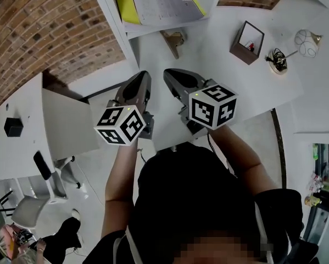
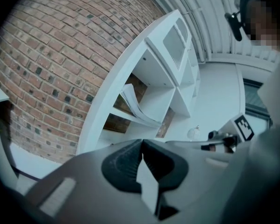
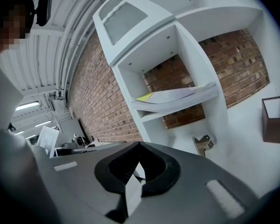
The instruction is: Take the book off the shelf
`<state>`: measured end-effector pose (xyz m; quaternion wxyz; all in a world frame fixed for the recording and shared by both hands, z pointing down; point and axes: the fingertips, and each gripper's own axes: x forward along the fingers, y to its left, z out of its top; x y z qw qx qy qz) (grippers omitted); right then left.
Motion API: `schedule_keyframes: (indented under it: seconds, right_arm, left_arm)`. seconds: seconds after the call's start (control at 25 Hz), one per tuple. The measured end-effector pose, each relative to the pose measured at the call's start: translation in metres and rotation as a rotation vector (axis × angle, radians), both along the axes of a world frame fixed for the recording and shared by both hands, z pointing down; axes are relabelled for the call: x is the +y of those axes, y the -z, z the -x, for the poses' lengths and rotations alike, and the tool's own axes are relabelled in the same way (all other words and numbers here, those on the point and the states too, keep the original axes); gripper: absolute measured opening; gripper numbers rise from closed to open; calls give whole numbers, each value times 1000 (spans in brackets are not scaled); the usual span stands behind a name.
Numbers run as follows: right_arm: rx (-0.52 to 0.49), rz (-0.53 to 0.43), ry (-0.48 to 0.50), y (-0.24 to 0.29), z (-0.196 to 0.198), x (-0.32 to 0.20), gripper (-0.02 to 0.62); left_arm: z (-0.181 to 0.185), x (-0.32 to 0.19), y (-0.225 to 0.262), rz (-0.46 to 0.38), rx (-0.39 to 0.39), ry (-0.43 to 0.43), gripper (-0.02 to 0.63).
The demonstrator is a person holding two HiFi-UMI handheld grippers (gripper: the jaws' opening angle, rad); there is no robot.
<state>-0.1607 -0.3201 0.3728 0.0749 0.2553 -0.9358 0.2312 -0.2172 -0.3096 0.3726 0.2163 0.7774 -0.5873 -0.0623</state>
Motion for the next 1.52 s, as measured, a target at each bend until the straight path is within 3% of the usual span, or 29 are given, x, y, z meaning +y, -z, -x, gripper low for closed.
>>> schedule_keyframes:
  seconds: [0.36,0.64,1.08,1.52]
  right_arm:
    - [74,-146,82,16,16,-32,2]
    - [79,-202,133,24,36,-50,29]
    - [-27,-106,129,24,42,-77,83]
    - [-53,-78,103,26,21,-99,91]
  left_arm:
    - [5,-18,8,-4,-32,77,-2]
    - [17,-25,12,-5,-44,140,-3]
    - [31,-46,24,-29,-85,197,5]
    - [26,-94,38,-51,-23,233,184]
